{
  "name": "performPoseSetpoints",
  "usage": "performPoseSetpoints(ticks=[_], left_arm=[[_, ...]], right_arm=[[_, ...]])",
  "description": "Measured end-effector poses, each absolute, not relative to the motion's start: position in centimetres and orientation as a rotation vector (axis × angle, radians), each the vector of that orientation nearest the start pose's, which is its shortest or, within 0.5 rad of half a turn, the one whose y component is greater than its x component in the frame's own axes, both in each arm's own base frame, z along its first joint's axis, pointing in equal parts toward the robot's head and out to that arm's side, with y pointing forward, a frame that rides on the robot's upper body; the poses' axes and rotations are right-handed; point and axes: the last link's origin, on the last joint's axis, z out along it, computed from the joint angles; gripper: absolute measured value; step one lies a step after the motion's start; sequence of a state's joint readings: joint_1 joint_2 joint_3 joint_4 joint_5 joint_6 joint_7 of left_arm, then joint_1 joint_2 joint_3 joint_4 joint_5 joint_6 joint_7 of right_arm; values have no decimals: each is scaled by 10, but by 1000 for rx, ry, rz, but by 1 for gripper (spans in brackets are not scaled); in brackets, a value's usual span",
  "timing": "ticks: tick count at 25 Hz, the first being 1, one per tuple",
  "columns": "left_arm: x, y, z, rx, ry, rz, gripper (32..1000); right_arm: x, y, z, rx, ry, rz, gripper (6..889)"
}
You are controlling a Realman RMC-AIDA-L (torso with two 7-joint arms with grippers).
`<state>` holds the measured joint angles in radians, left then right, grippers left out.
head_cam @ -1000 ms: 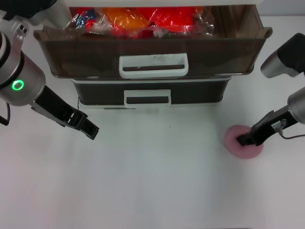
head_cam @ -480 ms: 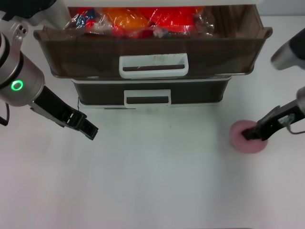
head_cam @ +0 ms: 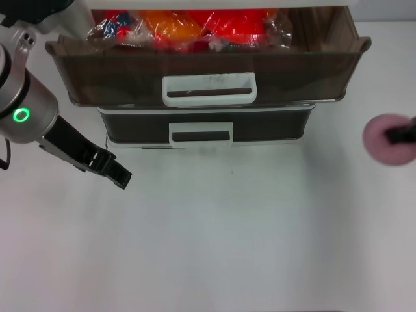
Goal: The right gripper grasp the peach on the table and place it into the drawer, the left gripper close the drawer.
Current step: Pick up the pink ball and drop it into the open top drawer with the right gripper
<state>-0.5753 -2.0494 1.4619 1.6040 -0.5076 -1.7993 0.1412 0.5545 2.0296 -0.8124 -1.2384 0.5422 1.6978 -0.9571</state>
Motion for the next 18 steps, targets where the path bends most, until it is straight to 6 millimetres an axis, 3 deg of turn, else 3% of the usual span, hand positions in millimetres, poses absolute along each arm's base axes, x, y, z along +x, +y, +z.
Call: performPoseSetpoints(ticks=[7,12,18], left_arm=[[-156,326,26,-2356,-1247,563,816],[-156,326,26,-2356,-1246,562,815],[-154,327,26,-2360,-1237,558,815]], right_arm=[[243,342,149,-2387,990,-175,65],[212,343,171,-2350,846,-79,63],[167,347,189,-2447,639,174,61]])
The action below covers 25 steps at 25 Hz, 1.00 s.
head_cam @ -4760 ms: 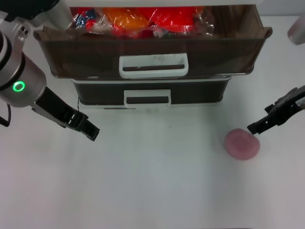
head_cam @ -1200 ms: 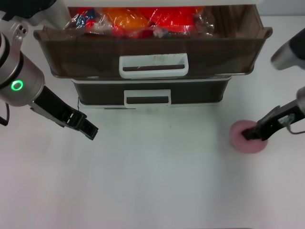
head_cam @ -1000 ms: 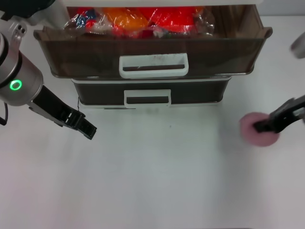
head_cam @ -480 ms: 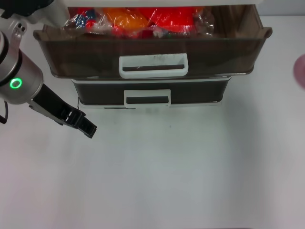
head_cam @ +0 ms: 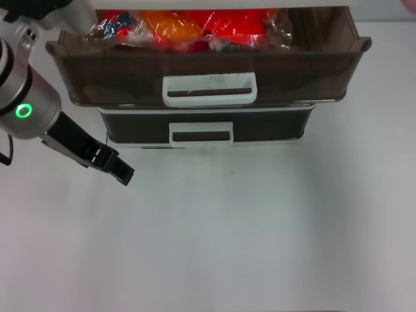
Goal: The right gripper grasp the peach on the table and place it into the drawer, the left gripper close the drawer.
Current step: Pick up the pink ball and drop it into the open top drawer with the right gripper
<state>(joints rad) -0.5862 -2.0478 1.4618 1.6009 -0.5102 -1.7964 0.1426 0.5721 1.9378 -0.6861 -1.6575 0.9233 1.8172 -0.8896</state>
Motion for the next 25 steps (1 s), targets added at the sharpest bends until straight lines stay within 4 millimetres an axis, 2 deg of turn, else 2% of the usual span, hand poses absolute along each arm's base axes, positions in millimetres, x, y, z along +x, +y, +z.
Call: performPoseSetpoints(ticks=[5,8,11,14,18,25], left_arm=[[-151,329,26,-2365,-1226,556,815],[-151,329,26,-2365,-1226,556,815],[-150,329,26,-2366,-1225,556,815],[-148,331,26,-2369,-1217,554,815],[-147,331,25,-2371,-1216,557,815],[-147,331,25,-2371,-1216,557,815]], right_arm=[[138,351,186,-2559,532,330,59],[124,357,174,-2634,495,362,58],[113,364,154,-2730,469,352,57],[106,371,138,-2803,457,353,60],[98,377,126,-2852,445,372,67],[92,378,119,-2876,430,397,79]])
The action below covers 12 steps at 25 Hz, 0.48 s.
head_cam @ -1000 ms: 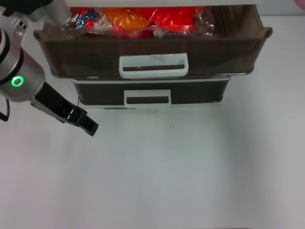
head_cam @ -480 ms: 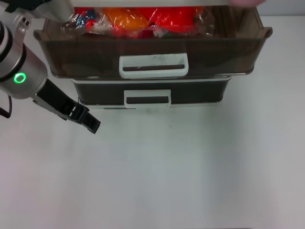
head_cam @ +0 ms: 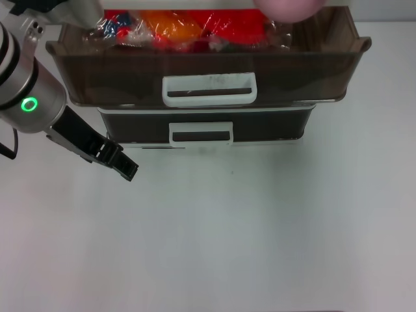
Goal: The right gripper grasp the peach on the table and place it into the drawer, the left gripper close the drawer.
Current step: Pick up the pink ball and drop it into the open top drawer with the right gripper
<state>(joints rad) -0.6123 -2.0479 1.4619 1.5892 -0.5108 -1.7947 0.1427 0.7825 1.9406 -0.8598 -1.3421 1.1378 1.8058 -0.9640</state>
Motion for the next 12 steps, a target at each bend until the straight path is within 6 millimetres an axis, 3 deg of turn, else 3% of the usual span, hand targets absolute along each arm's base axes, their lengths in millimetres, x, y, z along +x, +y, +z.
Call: performPoseSetpoints(ticks=[11,12], left_arm=[[-147,331,24,-2373,-1217,554,815],[-147,331,24,-2373,-1217,554,815]], right_arm=[[90,379,114,-2882,430,392,98],[90,379,113,-2885,432,389,134]])
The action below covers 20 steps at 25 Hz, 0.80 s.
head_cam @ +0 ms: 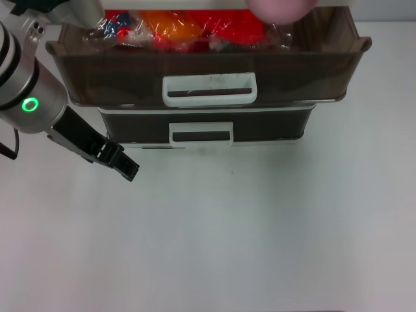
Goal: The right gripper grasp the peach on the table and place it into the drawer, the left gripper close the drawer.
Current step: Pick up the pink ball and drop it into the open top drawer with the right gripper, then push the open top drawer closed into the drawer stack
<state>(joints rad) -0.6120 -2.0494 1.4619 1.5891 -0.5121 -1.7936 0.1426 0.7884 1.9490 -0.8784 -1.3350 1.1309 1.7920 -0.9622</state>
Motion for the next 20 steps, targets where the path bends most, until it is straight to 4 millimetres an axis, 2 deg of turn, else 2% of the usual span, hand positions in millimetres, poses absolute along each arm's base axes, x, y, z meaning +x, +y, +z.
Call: performPoseSetpoints(ticks=[5,16,20], left_arm=[[-147,331,24,-2374,-1216,554,815],[-147,331,25,-2372,-1219,552,815],[-147,331,25,-2373,-1218,552,815]], right_arm=[[89,381,108,-2897,442,385,312],[88,381,106,-2899,436,382,516],[88,381,106,-2899,436,382,713]])
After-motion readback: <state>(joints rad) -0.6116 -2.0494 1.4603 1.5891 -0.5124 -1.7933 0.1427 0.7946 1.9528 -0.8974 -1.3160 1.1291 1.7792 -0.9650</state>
